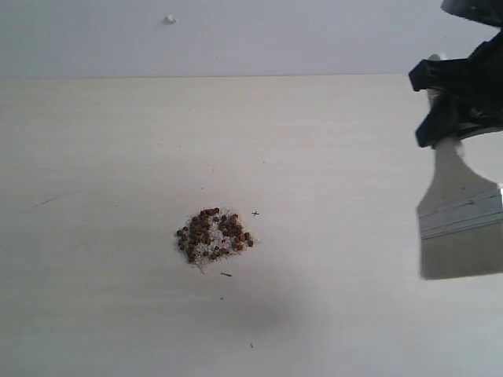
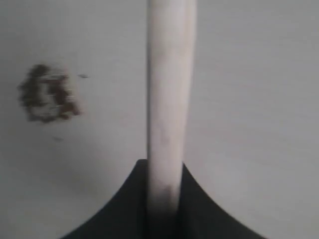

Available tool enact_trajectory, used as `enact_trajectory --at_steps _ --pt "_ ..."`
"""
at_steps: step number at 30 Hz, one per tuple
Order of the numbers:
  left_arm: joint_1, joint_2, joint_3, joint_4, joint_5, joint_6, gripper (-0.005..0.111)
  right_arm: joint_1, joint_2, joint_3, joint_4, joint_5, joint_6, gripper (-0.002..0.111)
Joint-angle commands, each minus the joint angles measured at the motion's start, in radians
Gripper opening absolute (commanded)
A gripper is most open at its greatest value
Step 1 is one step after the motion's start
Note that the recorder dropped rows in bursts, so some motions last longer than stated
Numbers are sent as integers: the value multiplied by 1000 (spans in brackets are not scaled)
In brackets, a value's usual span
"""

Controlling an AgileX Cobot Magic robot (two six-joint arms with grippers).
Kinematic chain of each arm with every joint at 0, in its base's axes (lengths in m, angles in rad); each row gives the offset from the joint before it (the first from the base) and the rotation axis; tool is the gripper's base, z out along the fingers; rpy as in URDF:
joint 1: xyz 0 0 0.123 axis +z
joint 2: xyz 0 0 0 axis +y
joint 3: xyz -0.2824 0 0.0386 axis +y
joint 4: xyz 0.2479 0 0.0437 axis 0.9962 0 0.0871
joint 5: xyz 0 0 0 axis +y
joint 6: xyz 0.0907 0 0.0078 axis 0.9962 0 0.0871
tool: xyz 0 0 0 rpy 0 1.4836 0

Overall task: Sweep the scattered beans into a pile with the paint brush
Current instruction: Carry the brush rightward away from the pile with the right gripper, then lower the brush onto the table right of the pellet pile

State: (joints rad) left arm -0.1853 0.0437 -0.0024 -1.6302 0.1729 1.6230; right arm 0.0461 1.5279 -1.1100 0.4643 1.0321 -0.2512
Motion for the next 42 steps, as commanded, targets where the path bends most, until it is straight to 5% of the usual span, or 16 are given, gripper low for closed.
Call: enact_trajectory --at_steps 1,11,23,42 --pt "-5 -6 2 2 -1 -1 0 1 13 100 372 -81 -217 0" --pt "-5 -6 2 2 -1 -1 0 1 178 210 615 -44 -540 0" --pt "-5 -6 2 2 -1 -1 0 55 329 215 771 -58 -691 0" --pt "-5 -6 2 2 -1 -1 0 106 419 215 734 -170 -661 0"
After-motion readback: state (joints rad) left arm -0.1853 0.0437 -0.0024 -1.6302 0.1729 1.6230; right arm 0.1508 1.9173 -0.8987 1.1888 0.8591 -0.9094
